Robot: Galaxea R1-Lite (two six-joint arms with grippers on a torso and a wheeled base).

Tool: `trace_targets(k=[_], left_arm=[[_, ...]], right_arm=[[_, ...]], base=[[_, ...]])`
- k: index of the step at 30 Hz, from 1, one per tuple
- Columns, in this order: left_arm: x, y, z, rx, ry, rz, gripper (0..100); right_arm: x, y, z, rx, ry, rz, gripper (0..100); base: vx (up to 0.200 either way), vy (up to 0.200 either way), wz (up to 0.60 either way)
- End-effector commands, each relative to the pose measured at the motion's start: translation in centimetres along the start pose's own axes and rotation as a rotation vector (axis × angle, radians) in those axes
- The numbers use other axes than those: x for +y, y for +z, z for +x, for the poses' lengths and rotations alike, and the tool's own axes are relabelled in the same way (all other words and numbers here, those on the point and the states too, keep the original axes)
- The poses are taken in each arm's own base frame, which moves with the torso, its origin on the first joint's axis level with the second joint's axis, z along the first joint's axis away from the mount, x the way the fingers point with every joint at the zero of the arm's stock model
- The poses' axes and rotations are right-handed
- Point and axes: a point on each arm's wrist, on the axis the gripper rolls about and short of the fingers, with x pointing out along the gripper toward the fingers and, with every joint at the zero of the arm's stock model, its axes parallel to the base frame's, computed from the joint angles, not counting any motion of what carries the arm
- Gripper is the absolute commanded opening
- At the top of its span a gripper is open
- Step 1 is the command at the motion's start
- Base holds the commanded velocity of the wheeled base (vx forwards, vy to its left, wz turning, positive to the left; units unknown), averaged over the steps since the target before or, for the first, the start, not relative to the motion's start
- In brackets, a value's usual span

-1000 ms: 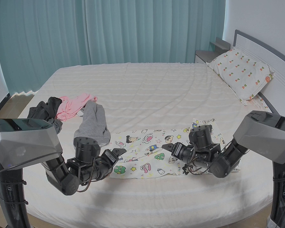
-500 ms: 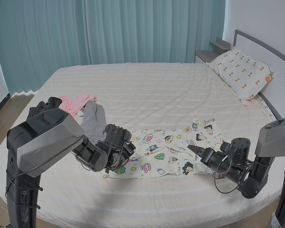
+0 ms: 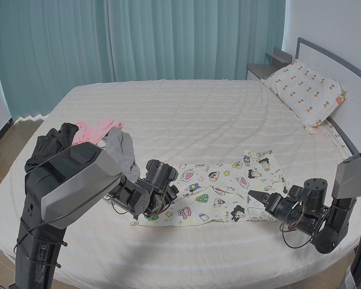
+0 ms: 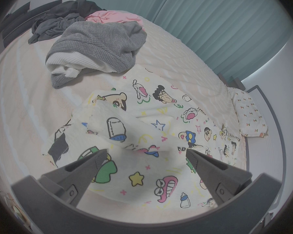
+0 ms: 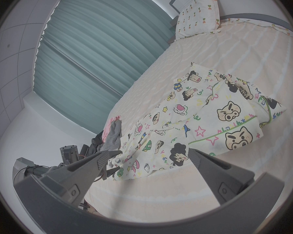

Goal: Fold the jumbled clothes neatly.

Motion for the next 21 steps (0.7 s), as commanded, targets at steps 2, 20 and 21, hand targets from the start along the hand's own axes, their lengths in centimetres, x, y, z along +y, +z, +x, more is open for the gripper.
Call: trace_targets(k=[2, 20, 21], left_arm=[[0.3, 0.0, 3.5, -0.074, 0.06, 0.053, 100], [-1.9, 10.0, 2.9, -0.304, -0.058, -0.038, 100], [-1.9, 10.1, 2.9, -0.306, -0.057, -0.037, 100]], right_arm=[[-0.1, 0.0, 0.1, -0.004, 0.0, 0.001, 100], [-0.4, -0.3, 0.1, 0.008, -0.013, 0.003, 100], [-0.4, -0.3, 0.1, 0.009, -0.015, 0.003, 100]], base=[[0.0, 0.0, 0.0], [0.0, 0.0, 0.0], [0.0, 0.0, 0.0]])
